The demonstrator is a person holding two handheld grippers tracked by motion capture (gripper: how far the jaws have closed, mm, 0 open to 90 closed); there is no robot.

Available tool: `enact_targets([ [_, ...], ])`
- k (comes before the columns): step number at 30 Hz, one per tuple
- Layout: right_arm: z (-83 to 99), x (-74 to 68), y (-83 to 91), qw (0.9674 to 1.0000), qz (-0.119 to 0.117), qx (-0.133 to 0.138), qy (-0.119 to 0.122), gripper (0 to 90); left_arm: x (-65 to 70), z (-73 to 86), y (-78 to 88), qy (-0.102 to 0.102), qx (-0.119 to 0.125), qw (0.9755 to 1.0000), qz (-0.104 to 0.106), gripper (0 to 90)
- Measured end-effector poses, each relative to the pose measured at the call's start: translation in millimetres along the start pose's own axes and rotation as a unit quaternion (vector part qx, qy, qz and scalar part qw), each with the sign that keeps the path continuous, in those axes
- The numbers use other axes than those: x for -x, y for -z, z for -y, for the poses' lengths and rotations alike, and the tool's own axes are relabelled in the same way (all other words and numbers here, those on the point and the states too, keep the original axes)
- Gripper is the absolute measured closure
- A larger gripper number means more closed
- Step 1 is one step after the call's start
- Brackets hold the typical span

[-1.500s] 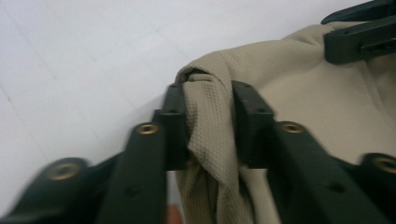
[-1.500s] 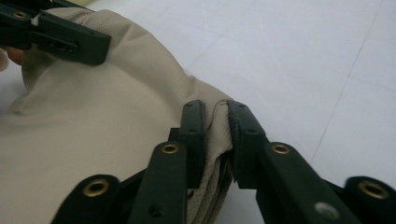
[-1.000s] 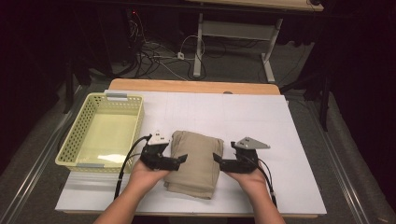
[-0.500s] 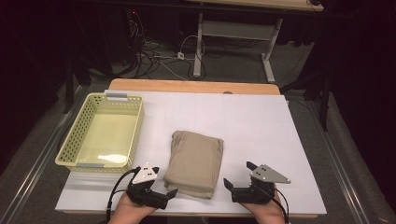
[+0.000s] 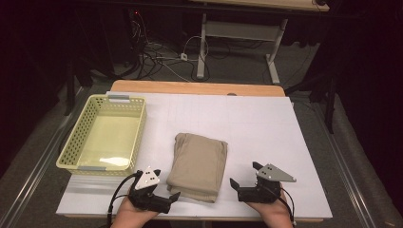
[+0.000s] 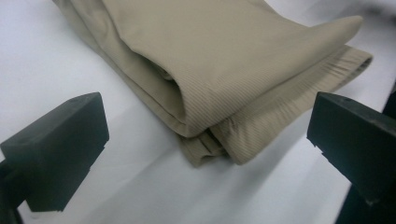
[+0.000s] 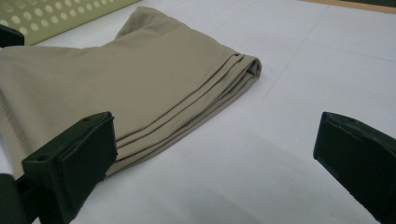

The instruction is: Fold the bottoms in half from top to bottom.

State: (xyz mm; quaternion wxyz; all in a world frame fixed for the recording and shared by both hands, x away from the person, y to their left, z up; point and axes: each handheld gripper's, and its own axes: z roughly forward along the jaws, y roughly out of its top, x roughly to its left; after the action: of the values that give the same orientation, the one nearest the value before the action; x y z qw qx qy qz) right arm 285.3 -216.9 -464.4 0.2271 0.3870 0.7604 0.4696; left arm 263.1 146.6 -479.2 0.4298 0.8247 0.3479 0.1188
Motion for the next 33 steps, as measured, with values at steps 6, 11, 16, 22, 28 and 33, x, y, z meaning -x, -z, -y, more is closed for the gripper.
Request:
enact_targets([
  [6,4.7,-8.6,5.0,0.9998,-0.006,0.013,0.017,0.7,0.5,2.9,-4.0,-0.007,-0.036,0.9993,-0.011,0.0],
  [11,9.4,-5.4,8.7,0.9998,-0.002,0.01,0.016,0.7,-0.3,4.4,-7.6,-0.015,-0.087,0.9958,-0.021,0.0],
  [16,12.6,-3.0,7.1,0.9999,-0.006,0.009,0.007,0.8,2.5,3.6,-11.6,-0.022,-0.116,0.9925,-0.034,0.0],
  [22,13.0,-3.5,7.3,0.9999,-0.009,0.007,0.012,0.8,3.4,1.4,-11.5,-0.019,-0.128,0.991,-0.036,0.0],
  [28,14.1,-1.2,7.6,0.9999,-0.007,0.002,0.014,0.8,3.0,-1.0,-12.2,-0.019,-0.139,0.9895,-0.033,0.0],
  [33,11.8,-1.7,6.3,0.9999,-0.008,0.006,0.013,0.8,2.9,-1.5,-12.2,-0.017,-0.142,0.9891,-0.033,0.0],
])
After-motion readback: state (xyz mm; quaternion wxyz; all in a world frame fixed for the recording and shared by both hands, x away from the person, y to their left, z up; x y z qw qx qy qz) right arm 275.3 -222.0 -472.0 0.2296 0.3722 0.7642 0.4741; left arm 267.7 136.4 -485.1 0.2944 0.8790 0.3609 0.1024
